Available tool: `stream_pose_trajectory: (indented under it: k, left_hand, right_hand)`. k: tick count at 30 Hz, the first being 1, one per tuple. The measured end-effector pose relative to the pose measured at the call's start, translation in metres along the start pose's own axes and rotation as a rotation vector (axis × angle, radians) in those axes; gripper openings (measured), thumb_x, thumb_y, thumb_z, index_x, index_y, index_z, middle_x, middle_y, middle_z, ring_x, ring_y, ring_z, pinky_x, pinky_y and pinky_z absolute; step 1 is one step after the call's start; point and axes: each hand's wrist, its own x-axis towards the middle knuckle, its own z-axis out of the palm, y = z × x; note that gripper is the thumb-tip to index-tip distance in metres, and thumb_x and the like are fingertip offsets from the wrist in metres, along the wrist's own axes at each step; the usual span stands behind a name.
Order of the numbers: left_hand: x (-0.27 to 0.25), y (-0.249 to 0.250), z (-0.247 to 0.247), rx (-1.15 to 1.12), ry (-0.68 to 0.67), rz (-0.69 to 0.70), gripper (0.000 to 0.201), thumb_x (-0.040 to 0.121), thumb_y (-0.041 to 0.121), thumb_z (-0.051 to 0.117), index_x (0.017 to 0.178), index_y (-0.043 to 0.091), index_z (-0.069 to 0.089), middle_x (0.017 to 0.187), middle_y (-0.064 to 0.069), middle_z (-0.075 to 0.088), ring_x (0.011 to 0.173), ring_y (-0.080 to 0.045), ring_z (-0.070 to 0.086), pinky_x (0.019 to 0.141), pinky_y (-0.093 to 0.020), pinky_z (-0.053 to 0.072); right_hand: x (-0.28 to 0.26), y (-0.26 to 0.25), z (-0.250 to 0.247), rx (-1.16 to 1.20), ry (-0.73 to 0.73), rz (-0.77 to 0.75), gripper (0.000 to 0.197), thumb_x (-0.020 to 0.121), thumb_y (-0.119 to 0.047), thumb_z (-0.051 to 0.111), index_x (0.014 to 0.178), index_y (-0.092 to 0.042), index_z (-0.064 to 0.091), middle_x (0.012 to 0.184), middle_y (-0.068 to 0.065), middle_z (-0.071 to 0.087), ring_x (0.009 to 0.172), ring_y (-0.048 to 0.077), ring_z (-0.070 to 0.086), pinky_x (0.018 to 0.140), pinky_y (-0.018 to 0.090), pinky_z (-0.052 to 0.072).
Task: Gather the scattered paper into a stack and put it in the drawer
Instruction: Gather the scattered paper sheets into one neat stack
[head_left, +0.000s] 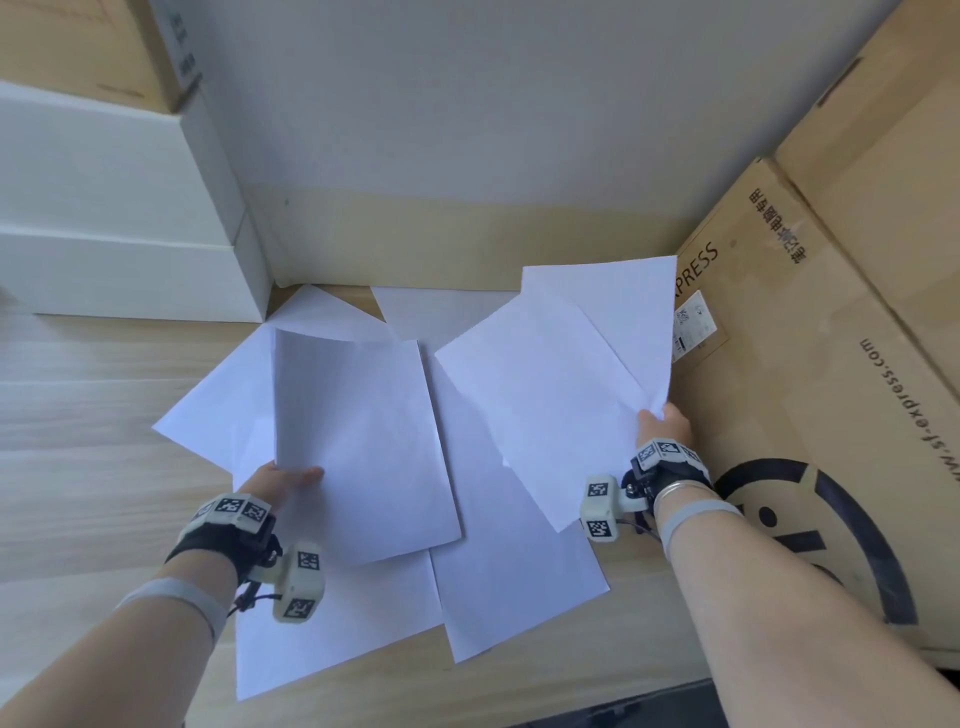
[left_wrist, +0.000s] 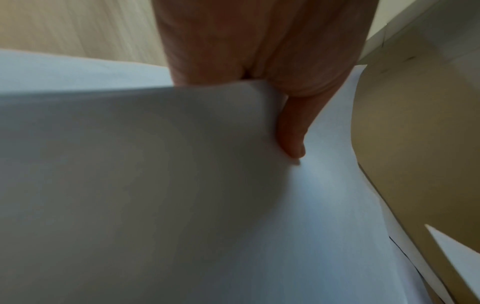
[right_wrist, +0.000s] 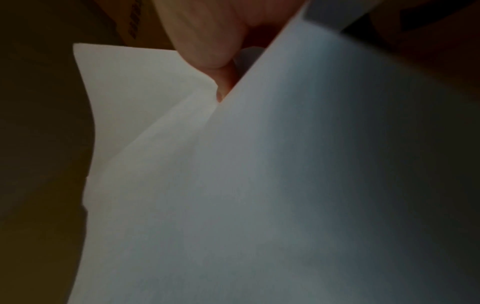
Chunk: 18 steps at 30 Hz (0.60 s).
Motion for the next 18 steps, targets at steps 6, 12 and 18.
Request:
stream_pose_trajectory:
  k: [6,12,18]
  left_hand:
    - [0.002,-0.002,-0.001,0.025,-0.035,-0.030,0.033,0.081,0.011,0.068,0.109,-0.003,0.057,0.101,-0.027,0.063,0.096,-0.043,0.061,0.096,-0.056,0.046]
    - [-0.006,0.002,0.004,-0.002,-0.126,-0.033,0.030,0.085,0.006,0.062,0.112,-0.006,0.058,0.087,-0.020,0.067,0.080,-0.034,0.061,0.072,-0.042,0.052]
    - [-0.006,0.005,0.005,-0.034,-0.119,-0.013,0.047,0.076,0.028,0.073,0.110,0.000,0.058,0.089,-0.021,0.068,0.084,-0.039,0.064,0.077,-0.045,0.055]
  right_hand:
    - [-0.021,-0.012,0.026,-0.053,-0.142,-0.053,0.032,0.089,-0.008,0.047,0.119,-0.002,0.057,0.115,0.020,0.063,0.092,0.029,0.057,0.075,0.027,0.040]
    - [-0.056,-0.020,0.076,-0.375,-0.475,-0.169,0.040,0.091,-0.010,0.052,0.130,-0.006,0.050,0.131,0.015,0.057,0.119,0.031,0.055,0.095,0.032,0.043]
    - [-0.080,-0.031,0.115,-0.789,-0.801,-0.305,0.042,0.092,-0.021,0.053,0.131,-0.008,0.046,0.134,0.011,0.053,0.120,0.029,0.053,0.096,0.033,0.043]
